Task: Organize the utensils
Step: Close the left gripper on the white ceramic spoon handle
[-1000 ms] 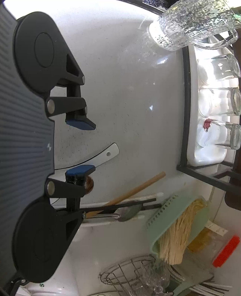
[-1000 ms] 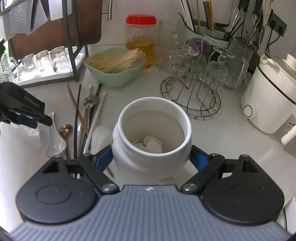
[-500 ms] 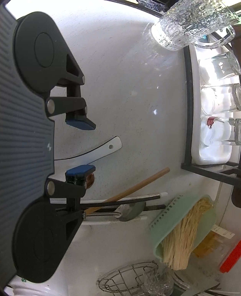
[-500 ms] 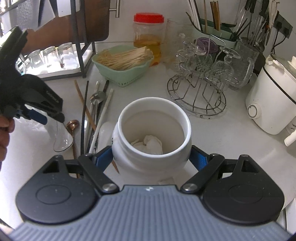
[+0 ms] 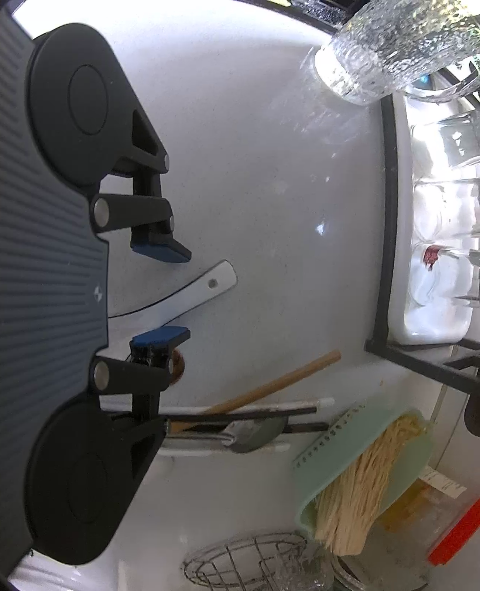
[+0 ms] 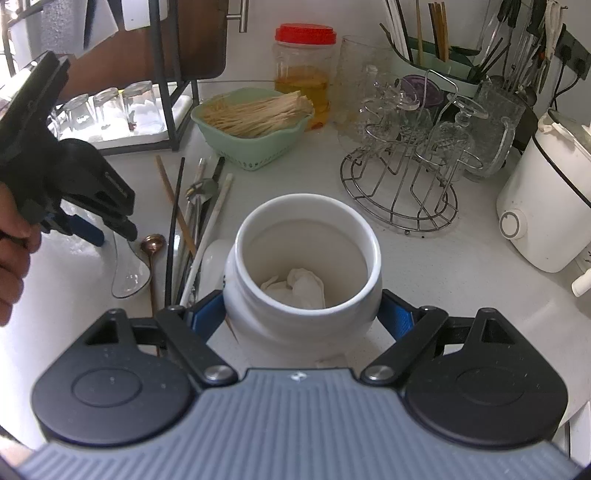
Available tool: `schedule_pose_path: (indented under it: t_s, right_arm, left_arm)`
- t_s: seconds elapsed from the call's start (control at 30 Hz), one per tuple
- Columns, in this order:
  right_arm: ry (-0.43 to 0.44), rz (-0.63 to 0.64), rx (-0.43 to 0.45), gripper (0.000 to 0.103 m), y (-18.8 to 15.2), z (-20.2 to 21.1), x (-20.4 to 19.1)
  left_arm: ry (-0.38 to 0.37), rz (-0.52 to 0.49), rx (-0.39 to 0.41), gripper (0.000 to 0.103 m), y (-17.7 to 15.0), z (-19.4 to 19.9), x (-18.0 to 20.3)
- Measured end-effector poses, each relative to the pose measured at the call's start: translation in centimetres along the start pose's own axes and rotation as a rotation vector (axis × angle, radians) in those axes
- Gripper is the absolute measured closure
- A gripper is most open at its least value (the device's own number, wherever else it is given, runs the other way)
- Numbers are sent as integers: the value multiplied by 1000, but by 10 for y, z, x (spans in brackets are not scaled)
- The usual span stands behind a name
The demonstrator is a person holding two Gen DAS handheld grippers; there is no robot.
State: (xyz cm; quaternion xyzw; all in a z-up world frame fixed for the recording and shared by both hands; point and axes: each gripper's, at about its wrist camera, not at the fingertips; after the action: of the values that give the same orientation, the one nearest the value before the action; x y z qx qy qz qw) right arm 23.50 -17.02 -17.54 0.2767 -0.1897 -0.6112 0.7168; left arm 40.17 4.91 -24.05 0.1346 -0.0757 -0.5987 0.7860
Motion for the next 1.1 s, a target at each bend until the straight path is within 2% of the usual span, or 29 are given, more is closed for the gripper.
schedule_pose_path:
  t_s: [0.3, 0.4, 0.53, 0.7, 1.1]
  right_arm:
    - [-1, -2, 2, 13, -1, 1, -1]
    - [0, 4, 5, 13, -1, 1, -1]
    - [2, 9, 5, 13, -1, 2, -1]
    - [11, 16, 7, 13, -1, 1, 0]
    - [24, 30, 10, 13, -1, 0, 1]
  left_arm:
    - [5, 2, 17, 74, -3, 2, -4]
    - [-8, 3, 18, 80, -3, 1, -5]
    - [-45, -48, 20, 86, -6, 2, 1]
    - [-75, -91, 29, 87, -13, 7, 9]
    - [-129, -103, 77, 87, -19, 35, -1]
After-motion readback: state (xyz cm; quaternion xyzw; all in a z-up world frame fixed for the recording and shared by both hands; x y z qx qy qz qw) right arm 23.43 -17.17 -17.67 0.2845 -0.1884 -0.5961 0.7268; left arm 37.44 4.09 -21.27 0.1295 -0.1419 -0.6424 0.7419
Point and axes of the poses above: each gripper's, at about its wrist camera, not at the fingertips, and z roughly against the way its jaws point, x to its right, y to its top, and after that the axes turned 9 degrees about y, right-handed
